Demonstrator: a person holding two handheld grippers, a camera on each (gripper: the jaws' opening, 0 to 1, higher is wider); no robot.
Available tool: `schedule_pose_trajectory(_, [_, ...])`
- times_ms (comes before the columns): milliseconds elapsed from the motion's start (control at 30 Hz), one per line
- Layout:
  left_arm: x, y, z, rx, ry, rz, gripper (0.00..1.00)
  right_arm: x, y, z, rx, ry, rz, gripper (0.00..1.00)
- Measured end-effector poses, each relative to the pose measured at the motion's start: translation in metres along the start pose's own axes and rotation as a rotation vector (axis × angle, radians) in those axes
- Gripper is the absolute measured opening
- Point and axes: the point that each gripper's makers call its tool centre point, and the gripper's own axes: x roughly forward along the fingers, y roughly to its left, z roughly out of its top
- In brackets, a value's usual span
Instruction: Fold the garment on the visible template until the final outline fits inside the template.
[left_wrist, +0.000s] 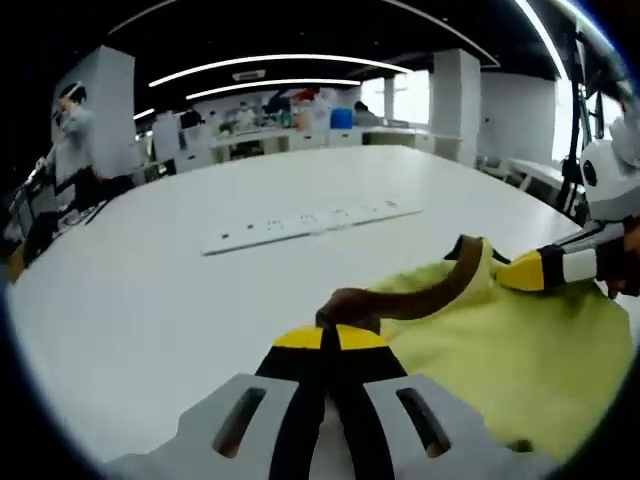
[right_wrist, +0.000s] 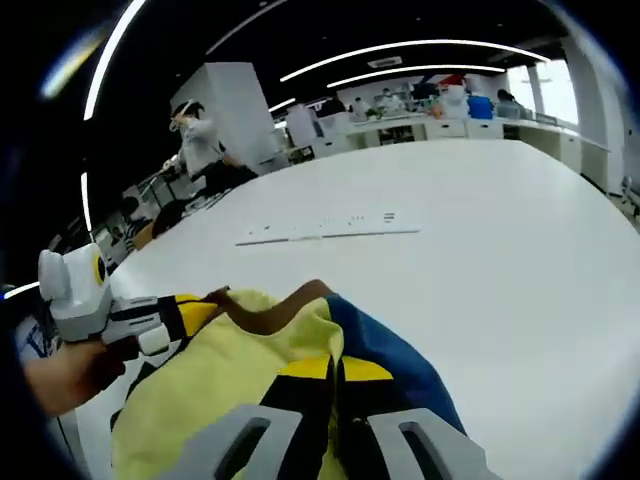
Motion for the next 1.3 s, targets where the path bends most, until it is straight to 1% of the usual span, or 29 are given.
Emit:
schedule_pose_trajectory(67, [0.0, 0.001, 0.0, 0.002, 0.002, 0.001, 0.0, 0.001, 0.001, -0.003, -0.009, 0.015, 0.013, 0.0])
schedule_pose_trajectory(133, [0.0, 0.002, 0.001, 0.008, -0.001, 0.003, 0.02, 0.001, 0.001, -0.001, -0.03, 0.013, 0.02, 0.0])
schedule_pose_trajectory(167, [-0.001, 0.003, 0.002, 0.014, -0.002, 0.008, 0.04, 0.0, 0.002, 0.0, -0.055, 0.016, 0.027, 0.0])
schedule_pose_trajectory(233, [-0.003, 0.004, 0.005, 0.013, -0.013, 0.003, 0.06, -0.002, 0.006, 0.005, -0.107, 0.0, 0.049, 0.0])
schedule_pose_trajectory(300, [-0.006, 0.003, 0.009, 0.003, -0.029, -0.009, 0.11, -0.007, 0.01, 0.012, -0.141, -0.023, 0.062, 0.09])
schedule_pose_trajectory(367, [-0.01, 0.002, 0.013, 0.015, -0.044, -0.02, 0.2, -0.012, 0.012, 0.018, -0.156, -0.035, 0.065, 0.17])
schedule_pose_trajectory(433, [-0.015, 0.002, 0.017, 0.023, -0.058, -0.026, 0.27, -0.019, 0.012, 0.023, -0.154, -0.044, 0.078, 0.21])
schedule_pose_trajectory(533, [-0.024, 0.002, 0.024, 0.034, -0.081, -0.038, 0.32, -0.031, 0.011, 0.031, -0.153, -0.054, 0.097, 0.29])
schedule_pose_trajectory(600, [-0.031, 0.003, 0.028, 0.061, -0.095, -0.045, 0.35, -0.038, 0.009, 0.035, -0.154, -0.057, 0.104, 0.34])
schedule_pose_trajectory(700, [-0.045, 0.004, 0.031, 0.066, -0.111, -0.068, 0.4, -0.049, 0.005, 0.039, -0.17, -0.054, 0.111, 0.41])
schedule_pose_trajectory(767, [-0.052, 0.002, 0.032, 0.079, -0.116, -0.082, 0.43, -0.057, 0.0, 0.038, -0.168, -0.046, 0.116, 0.44])
schedule_pose_trajectory(867, [-0.066, 0.002, 0.03, 0.12, -0.116, -0.102, 0.44, -0.069, -0.006, 0.039, -0.171, -0.046, 0.123, 0.46])
schedule_pose_trajectory(1000, [-0.081, 0.003, 0.027, 0.129, -0.119, -0.121, 0.47, -0.078, -0.015, 0.037, -0.185, -0.026, 0.132, 0.46])
schedule_pose_trajectory(1133, [-0.097, 0.004, 0.02, 0.145, -0.103, -0.14, 0.48, -0.095, -0.016, 0.029, -0.176, -0.017, 0.148, 0.47])
schedule_pose_trajectory(1167, [-0.1, 0.004, 0.019, 0.142, -0.104, -0.143, 0.48, -0.099, -0.018, 0.026, -0.18, -0.009, 0.145, 0.47])
schedule_pose_trajectory(1200, [-0.106, 0.003, 0.02, 0.127, -0.118, -0.156, 0.49, -0.102, -0.02, 0.023, -0.185, -0.007, 0.144, 0.47])
schedule_pose_trajectory(1233, [-0.111, 0.003, 0.019, 0.121, -0.117, -0.165, 0.5, -0.101, -0.025, 0.023, -0.187, -0.002, 0.143, 0.47])
schedule_pose_trajectory(1267, [-0.114, 0.003, 0.017, 0.121, -0.113, -0.168, 0.52, -0.104, -0.029, 0.018, -0.188, 0.012, 0.138, 0.47])
schedule_pose_trajectory(1300, [-0.117, 0.002, 0.016, 0.126, -0.109, -0.171, 0.52, -0.107, -0.03, 0.014, -0.188, 0.016, 0.137, 0.46])
